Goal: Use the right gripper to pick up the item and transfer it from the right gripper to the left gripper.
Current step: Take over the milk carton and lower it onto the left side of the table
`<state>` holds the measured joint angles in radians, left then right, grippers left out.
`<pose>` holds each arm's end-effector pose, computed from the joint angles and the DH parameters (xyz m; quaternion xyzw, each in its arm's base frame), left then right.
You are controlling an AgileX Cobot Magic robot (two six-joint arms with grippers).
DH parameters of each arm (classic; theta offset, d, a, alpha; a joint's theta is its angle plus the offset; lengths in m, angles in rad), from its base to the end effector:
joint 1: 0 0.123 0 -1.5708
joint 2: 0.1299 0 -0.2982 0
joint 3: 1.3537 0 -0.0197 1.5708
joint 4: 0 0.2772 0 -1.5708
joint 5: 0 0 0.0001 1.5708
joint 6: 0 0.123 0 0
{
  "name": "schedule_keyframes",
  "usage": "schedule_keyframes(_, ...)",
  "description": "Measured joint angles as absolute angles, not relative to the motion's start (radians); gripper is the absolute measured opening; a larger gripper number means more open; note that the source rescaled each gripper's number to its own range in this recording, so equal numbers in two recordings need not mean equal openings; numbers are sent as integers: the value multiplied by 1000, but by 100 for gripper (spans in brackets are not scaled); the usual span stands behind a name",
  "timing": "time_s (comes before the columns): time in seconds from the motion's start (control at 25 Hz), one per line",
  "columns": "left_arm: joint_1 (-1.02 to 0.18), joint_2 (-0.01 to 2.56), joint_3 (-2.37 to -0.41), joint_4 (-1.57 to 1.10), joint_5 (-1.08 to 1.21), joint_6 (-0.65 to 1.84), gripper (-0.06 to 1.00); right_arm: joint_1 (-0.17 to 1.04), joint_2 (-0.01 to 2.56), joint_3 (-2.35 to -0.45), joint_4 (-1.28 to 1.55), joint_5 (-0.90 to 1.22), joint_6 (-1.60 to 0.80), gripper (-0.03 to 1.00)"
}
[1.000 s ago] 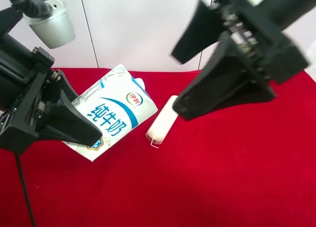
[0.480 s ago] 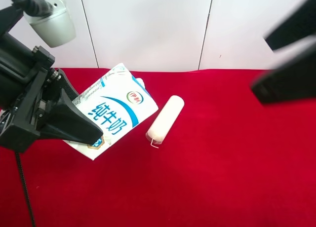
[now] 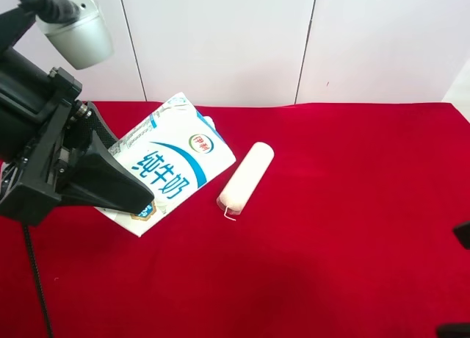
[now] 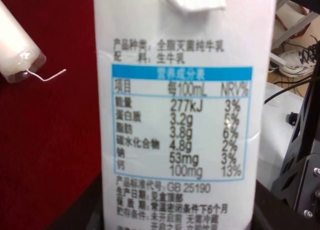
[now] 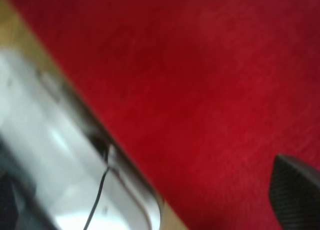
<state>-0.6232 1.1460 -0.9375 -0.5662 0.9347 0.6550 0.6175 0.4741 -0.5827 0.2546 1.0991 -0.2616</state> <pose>0.1746 -0.1909 0.3026 0.4710 0.8069 -0.2556 0.2485 0.0639 0.0793 0.2724 -0.3830 0.8555 0.1813 0.2975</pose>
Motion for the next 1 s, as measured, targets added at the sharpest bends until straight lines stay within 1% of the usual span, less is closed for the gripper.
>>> schedule_keyframes(0.12,-623,1146,-937,-566,935,655,1,618,366,-526,194,1031,-192,100)
schedule_keyframes(0.32,-623,1146,-937,-566,935,655,1,618,265,-500,61,1044,-65,100)
schedule_keyframes(0.52,-623,1146,-937,-566,935,655,1,618,258,-483,19,1057,0,100)
schedule_keyframes(1.0,-623,1146,-937,-566,929,655,1,618,252,-482,10,1057,5,100)
